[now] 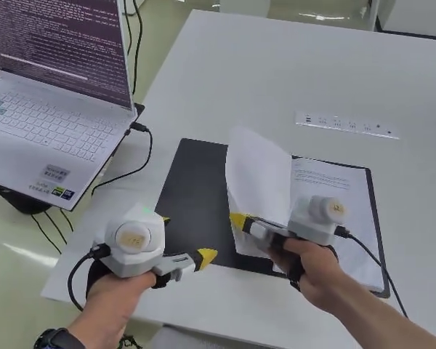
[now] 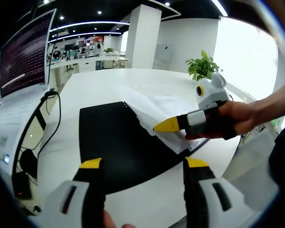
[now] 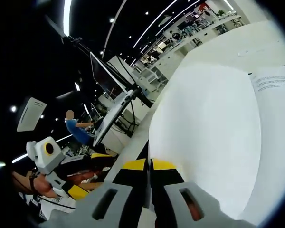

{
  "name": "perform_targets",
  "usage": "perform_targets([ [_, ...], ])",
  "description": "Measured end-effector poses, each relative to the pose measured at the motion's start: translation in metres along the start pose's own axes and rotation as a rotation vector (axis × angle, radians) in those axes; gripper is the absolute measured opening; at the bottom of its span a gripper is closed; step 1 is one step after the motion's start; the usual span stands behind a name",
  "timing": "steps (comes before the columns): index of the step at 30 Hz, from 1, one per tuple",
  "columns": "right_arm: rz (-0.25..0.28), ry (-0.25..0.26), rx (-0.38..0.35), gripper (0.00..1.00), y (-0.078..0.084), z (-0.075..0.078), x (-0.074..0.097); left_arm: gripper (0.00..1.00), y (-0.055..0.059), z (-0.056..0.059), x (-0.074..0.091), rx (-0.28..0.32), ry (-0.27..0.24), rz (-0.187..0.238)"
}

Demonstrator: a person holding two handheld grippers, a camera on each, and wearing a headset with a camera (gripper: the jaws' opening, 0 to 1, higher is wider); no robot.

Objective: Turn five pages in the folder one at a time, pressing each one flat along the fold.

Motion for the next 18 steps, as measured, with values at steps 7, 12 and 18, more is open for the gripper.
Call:
perform_targets([
  [7, -0.016, 0.004, -0.012, 0.01, 0.005, 0.001, -0.016, 0.67, 0.003, -0.004, 0.003, 0.014, 0.001, 0.001],
  [12, -0.036, 0.013, -0.02, 0.01, 0.009, 0.004, -0.025, 0.67, 0.004, -0.007, 0.004, 0.028, -0.005, 0.001],
  [18, -0.056, 0.031, -0.036, 0.02, 0.016, 0.014, -0.03, 0.67, 0.009, -0.006, 0.005, 0.032, 0.004, -0.007],
])
Point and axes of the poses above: the centre of the closed fingertips' face, and the gripper's own axes: x roughly backward along the fingers, z roughly to its right, y roughly out of its underside, the point moved 7 cm from there along x, roughly backward along the fingers, and after that the axes turned 13 degrees about -y, right-handed, at the moved point
